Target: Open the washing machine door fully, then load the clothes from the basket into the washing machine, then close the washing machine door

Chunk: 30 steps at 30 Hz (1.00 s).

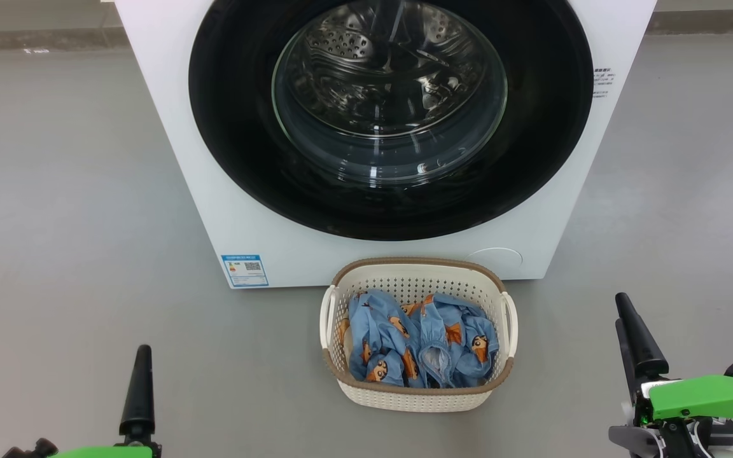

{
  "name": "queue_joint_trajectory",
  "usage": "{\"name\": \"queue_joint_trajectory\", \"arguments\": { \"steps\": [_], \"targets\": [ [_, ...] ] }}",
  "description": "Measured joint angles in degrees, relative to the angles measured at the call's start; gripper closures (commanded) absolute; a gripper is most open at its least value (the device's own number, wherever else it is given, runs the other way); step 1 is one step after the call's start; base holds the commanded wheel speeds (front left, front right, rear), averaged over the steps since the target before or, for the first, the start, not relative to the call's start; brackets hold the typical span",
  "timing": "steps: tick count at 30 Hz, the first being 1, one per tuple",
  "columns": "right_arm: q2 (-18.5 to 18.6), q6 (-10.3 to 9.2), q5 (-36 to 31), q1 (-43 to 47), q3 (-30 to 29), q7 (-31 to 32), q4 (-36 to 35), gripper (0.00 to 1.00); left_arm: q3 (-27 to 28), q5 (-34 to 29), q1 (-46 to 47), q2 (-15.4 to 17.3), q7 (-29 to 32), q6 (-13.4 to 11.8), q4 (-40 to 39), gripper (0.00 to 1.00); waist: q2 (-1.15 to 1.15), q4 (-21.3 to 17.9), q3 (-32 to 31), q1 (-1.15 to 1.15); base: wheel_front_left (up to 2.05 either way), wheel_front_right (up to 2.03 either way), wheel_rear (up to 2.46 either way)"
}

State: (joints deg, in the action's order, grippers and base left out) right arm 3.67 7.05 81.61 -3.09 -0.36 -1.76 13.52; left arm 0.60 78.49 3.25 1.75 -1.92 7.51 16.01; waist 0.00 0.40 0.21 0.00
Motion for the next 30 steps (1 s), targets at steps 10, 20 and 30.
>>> {"name": "queue_joint_trajectory", "arguments": {
  "steps": [10, 20, 30],
  "targets": [
    [0.4, 0.00, -9.3, 0.0, 0.6, -1.7, -0.9, 0.00, 0.1, -10.8, 0.3, 0.0, -1.7, 0.0, -0.2, 0.00, 0.00, -0.1, -0.2, 0.00, 0.00, 0.00, 0.00],
    [1.6, 0.00, -23.2, -0.1, 2.0, -3.2, -0.9, 0.00, -0.4, -19.9, 0.4, 0.0, -3.2, 0.0, -0.2, 0.00, 0.00, -0.3, -0.5, 0.00, 0.00, 0.00, 0.00],
    [1.6, 0.00, -35.4, -0.2, 1.5, -5.0, -0.2, 0.00, -0.9, -31.2, 0.5, 0.1, -4.9, -0.1, 0.0, 0.00, 0.00, -0.5, -0.4, 0.00, 0.00, 0.00, 0.00]
  ]
}}
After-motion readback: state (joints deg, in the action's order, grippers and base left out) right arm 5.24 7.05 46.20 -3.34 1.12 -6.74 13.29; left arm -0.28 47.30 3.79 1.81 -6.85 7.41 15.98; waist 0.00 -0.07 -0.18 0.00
